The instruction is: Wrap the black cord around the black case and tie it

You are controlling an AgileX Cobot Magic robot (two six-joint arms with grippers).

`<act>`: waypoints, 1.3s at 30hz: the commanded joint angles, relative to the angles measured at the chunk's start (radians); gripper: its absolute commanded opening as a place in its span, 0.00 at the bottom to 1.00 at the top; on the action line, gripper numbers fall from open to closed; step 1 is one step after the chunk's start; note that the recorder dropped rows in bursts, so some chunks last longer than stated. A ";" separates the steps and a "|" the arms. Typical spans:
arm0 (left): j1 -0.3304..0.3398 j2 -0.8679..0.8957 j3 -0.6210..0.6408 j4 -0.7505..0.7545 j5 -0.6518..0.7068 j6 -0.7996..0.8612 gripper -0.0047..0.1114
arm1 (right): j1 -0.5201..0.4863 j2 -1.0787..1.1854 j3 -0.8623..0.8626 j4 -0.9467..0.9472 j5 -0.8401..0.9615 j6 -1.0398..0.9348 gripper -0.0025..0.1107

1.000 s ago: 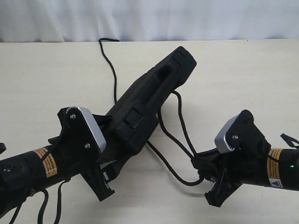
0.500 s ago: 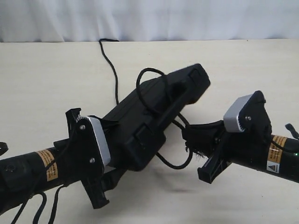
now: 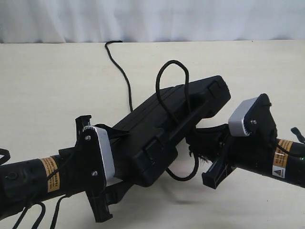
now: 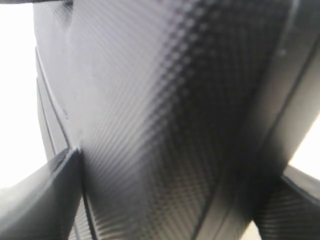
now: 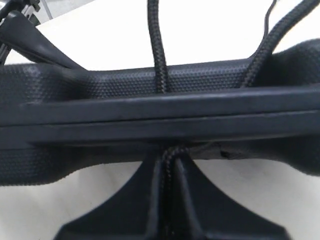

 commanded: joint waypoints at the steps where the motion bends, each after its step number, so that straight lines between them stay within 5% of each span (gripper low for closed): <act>1: -0.013 -0.047 0.007 0.048 0.014 -0.228 0.73 | -0.001 -0.004 -0.006 0.015 -0.024 0.001 0.06; 9: -0.013 -0.090 0.007 0.188 0.080 -0.326 0.82 | -0.001 -0.004 -0.006 0.017 -0.024 0.012 0.06; 20: -0.013 -0.359 0.007 0.172 0.169 -0.326 0.82 | -0.001 -0.004 -0.006 0.017 -0.024 0.019 0.06; 30: -0.013 -0.580 -0.005 0.042 0.189 -0.542 0.82 | -0.001 -0.004 -0.006 0.017 -0.024 0.019 0.06; 39: 0.006 -0.330 -0.489 -0.046 0.811 -0.683 0.82 | -0.001 -0.004 -0.006 0.017 -0.024 0.019 0.06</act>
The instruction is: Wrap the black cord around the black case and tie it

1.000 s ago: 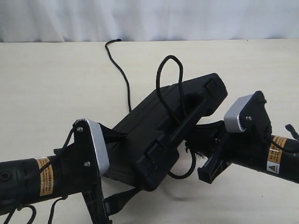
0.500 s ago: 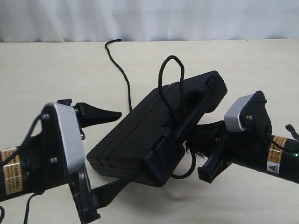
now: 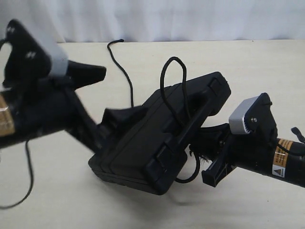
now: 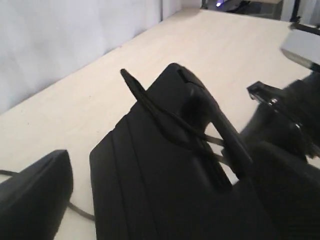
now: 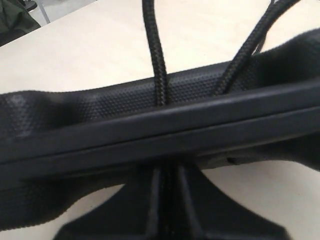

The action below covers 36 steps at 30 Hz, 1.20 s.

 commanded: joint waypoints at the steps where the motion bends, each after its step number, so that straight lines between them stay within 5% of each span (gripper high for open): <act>1: 0.028 0.200 -0.289 -0.059 0.290 -0.056 0.82 | -0.001 -0.004 -0.004 0.006 -0.027 0.001 0.06; 7: 0.051 0.451 -0.567 -0.175 0.515 0.019 0.82 | -0.001 -0.004 -0.004 0.006 -0.027 0.001 0.06; 13: 0.051 0.554 -0.636 -0.414 0.540 0.275 0.77 | -0.001 -0.004 -0.004 0.006 -0.027 0.001 0.06; 16: 0.058 0.554 -0.637 -0.446 0.524 0.295 0.59 | -0.001 -0.004 -0.004 0.033 -0.024 0.000 0.06; 22: 0.080 0.554 -0.642 -0.513 0.532 0.295 0.04 | -0.001 -0.004 -0.004 0.136 0.056 -0.009 0.15; 29: 0.080 0.554 -0.642 -0.526 0.512 0.293 0.04 | -0.001 -0.073 -0.004 0.136 0.229 -0.002 0.58; 36: 0.080 0.554 -0.642 -0.534 0.420 0.280 0.04 | -0.001 -0.327 -0.004 0.295 0.577 -0.003 0.61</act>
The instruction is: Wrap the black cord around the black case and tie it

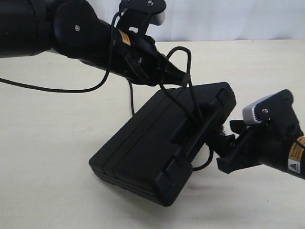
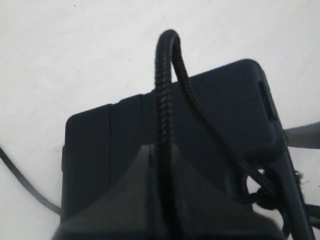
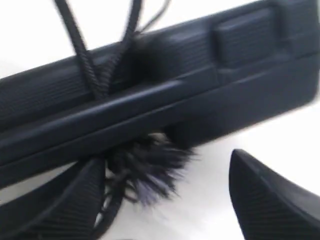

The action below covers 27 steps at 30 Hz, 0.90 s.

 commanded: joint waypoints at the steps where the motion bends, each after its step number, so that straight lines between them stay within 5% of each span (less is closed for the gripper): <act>1: 0.001 0.000 -0.007 -0.021 -0.079 -0.008 0.04 | -0.001 -0.161 -0.004 0.132 0.168 -0.003 0.61; 9: 0.001 0.029 -0.007 -0.032 -0.115 -0.010 0.04 | -0.001 -0.237 -0.004 0.208 0.084 0.003 0.56; 15: 0.001 0.032 -0.007 -0.028 -0.110 -0.008 0.04 | 0.101 -0.132 -0.004 0.011 0.036 0.059 0.56; 27: 0.001 0.032 -0.007 0.023 -0.086 -0.004 0.04 | 0.150 0.175 -0.145 0.174 -0.042 -0.228 0.56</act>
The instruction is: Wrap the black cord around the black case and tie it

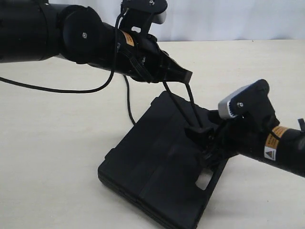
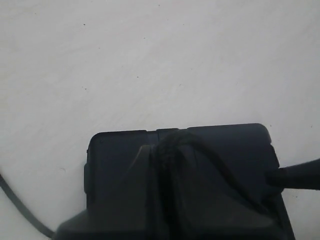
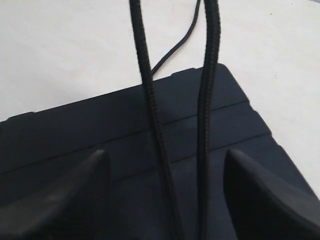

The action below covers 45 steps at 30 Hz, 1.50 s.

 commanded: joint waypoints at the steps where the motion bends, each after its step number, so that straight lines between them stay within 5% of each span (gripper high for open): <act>1: 0.001 0.000 -0.007 0.020 0.000 -0.002 0.04 | 0.001 0.087 -0.063 0.010 0.000 -0.039 0.56; 8: 0.001 0.000 -0.007 0.022 0.008 -0.002 0.04 | 0.001 0.171 -0.096 0.012 0.130 -0.098 0.53; 9: 0.001 0.000 -0.007 0.022 0.008 -0.002 0.04 | 0.001 0.171 -0.096 0.012 0.130 -0.099 0.45; 10: 0.001 0.000 -0.007 0.022 0.001 -0.002 0.04 | 0.001 0.171 -0.096 0.008 0.126 -0.102 0.20; 11: 0.001 0.000 -0.007 0.022 0.001 -0.002 0.04 | 0.001 0.171 -0.096 -0.010 0.121 -0.102 0.07; 16: 0.001 0.000 -0.007 0.108 0.023 0.000 0.12 | 0.001 0.171 -0.096 -0.014 0.092 -0.100 0.06; 19: 0.001 -0.002 -0.009 0.159 0.055 0.003 0.42 | 0.001 0.171 -0.096 -0.005 0.086 -0.100 0.06; 23: 0.019 -0.073 -0.088 0.359 0.212 -0.030 0.58 | 0.001 0.171 -0.096 -0.003 0.059 -0.067 0.06; 28: 0.294 0.001 -0.128 0.321 0.288 -0.185 0.57 | 0.001 0.171 -0.096 0.050 0.036 -0.065 0.06; 32: 0.434 0.216 -0.254 0.221 0.419 -0.139 0.57 | 0.001 0.171 -0.096 0.050 0.022 -0.065 0.06; 40: 0.438 0.548 -0.583 0.091 0.436 -0.086 0.57 | 0.001 0.171 -0.096 0.050 0.016 -0.065 0.06; 45: 0.420 0.786 -0.923 0.086 0.473 -0.120 0.57 | 0.001 0.171 -0.096 0.050 0.016 -0.065 0.06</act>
